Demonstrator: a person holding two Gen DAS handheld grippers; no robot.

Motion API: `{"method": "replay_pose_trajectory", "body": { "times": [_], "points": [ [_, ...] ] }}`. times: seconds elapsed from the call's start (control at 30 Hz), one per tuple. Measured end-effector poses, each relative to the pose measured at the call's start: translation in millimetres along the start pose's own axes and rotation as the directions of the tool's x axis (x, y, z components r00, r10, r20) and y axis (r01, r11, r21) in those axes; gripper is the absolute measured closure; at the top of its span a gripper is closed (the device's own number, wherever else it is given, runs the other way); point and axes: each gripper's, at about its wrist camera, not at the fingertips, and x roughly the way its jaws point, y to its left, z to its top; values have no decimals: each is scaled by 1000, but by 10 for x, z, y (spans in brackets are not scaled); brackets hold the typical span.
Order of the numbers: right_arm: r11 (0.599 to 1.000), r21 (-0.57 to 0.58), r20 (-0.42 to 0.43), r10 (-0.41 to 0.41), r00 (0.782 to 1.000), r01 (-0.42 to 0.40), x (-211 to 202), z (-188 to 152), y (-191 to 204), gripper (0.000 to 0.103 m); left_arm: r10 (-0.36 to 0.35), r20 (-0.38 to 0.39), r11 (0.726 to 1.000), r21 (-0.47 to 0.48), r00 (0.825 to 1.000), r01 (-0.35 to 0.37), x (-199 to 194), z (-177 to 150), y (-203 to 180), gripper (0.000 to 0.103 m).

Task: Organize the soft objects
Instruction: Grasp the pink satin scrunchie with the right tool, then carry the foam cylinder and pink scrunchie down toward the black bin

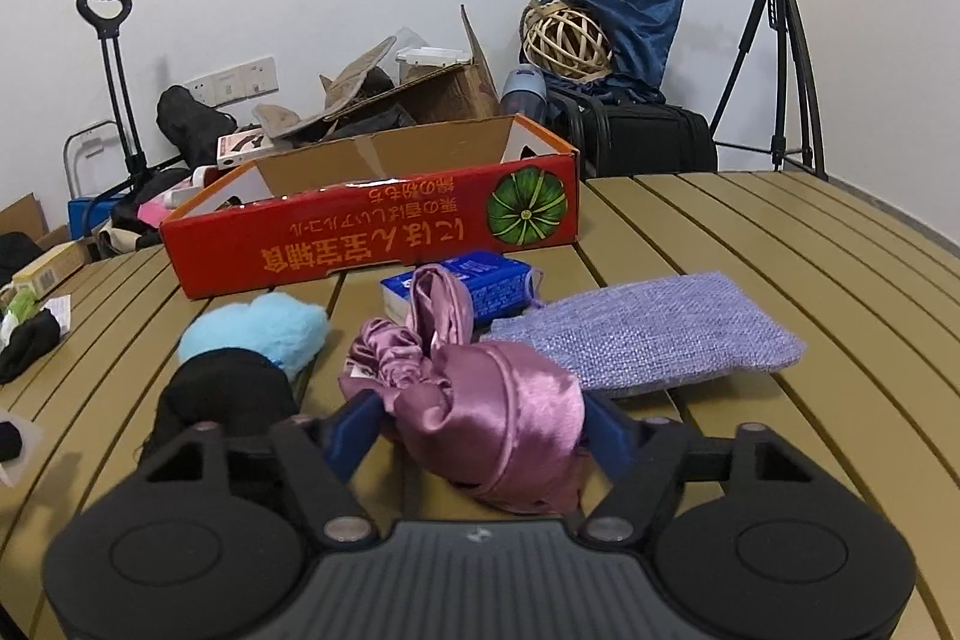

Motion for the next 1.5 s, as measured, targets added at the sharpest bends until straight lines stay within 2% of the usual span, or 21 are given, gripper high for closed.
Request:
{"method": "replay_pose_trajectory", "body": {
  "times": [0.13,0.43,1.03,1.5],
  "points": [
    [1000,-25,10,-1,1000,1,-32,-21,12,51,4,8,1000,4,1000,-4,-16,-6,-7,85],
    [1000,-21,36,18,999,-18,-115,-41,-7,66,5,14,1000,16,1000,-5,-32,-17,-32,85],
    [998,-28,103,62,993,-60,-460,-26,-63,68,-2,32,1000,20,999,1,-78,-8,-51,85],
    [996,-43,162,83,983,-77,-878,-123,-112,68,-8,81,1000,27,997,6,-313,-38,-31,85]
  ]
}}
